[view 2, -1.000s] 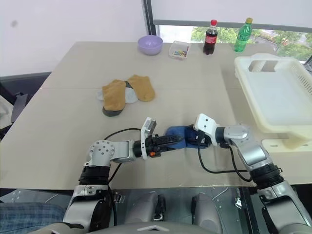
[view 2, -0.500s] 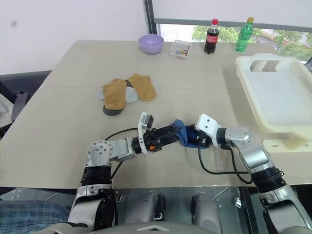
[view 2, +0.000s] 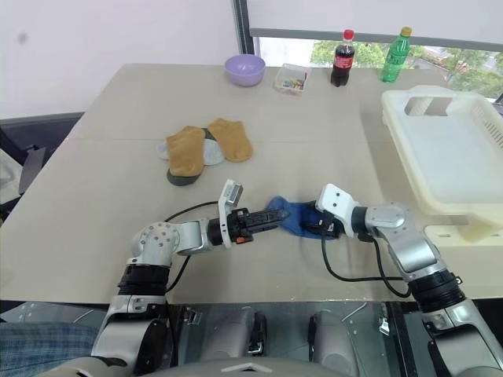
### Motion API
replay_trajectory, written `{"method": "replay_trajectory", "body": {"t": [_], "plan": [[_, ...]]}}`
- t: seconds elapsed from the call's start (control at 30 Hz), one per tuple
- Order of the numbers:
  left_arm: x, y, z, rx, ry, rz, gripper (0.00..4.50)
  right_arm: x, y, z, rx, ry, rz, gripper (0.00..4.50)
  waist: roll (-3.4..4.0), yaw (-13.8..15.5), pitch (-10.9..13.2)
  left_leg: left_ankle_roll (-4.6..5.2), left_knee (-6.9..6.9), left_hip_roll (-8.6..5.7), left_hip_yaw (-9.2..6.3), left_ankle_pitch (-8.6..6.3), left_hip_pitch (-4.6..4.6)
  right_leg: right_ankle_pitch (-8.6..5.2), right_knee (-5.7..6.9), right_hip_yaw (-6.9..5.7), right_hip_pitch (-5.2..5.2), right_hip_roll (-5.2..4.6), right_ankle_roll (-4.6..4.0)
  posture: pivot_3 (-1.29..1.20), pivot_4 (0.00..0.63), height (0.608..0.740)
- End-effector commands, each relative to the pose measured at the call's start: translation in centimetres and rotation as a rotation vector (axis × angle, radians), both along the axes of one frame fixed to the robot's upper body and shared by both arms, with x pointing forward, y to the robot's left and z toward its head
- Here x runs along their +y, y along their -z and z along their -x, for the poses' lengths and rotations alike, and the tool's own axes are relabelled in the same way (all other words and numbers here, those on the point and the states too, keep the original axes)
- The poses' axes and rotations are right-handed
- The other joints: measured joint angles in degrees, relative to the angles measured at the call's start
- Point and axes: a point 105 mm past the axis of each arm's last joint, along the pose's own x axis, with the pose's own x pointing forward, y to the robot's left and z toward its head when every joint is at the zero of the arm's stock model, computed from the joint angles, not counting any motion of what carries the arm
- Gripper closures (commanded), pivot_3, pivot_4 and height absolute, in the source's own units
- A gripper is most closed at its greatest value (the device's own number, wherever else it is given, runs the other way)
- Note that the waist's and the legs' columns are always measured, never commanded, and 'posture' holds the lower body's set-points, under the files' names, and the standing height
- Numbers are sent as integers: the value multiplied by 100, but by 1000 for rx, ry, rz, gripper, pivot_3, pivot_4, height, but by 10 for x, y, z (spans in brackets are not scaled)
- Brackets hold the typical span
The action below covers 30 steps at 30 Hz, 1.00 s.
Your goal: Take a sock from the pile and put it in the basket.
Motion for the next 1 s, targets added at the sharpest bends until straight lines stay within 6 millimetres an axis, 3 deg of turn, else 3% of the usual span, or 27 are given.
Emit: {"method": "replay_trajectory", "body": {"t": [0.03,0.47,0.6,1.0], "plan": [[-7,-8,-7,-63,-6,19,181,-7,13,3,45,25,36,1852,-1,-2,1,0,0,0,0,0,0,0,-1,0,0,-1,0,0,150,733],[-12,-27,-3,-104,20,128,181,-12,13,4,31,36,63,1852,-6,-1,8,1,-8,1,-3,0,-3,0,-4,-6,0,0,0,0,150,733],[-19,-34,-6,-129,28,165,181,-20,1,2,1,39,80,1852,-9,16,25,1,-8,-2,-4,0,-8,0,-6,-10,1,-1,1,0,150,733],[-38,-29,-8,-97,74,197,181,-28,-23,19,-38,46,124,1852,-12,12,45,-10,-2,-3,-44,8,-59,2,-40,-61,-5,37,5,0,150,733]]}}
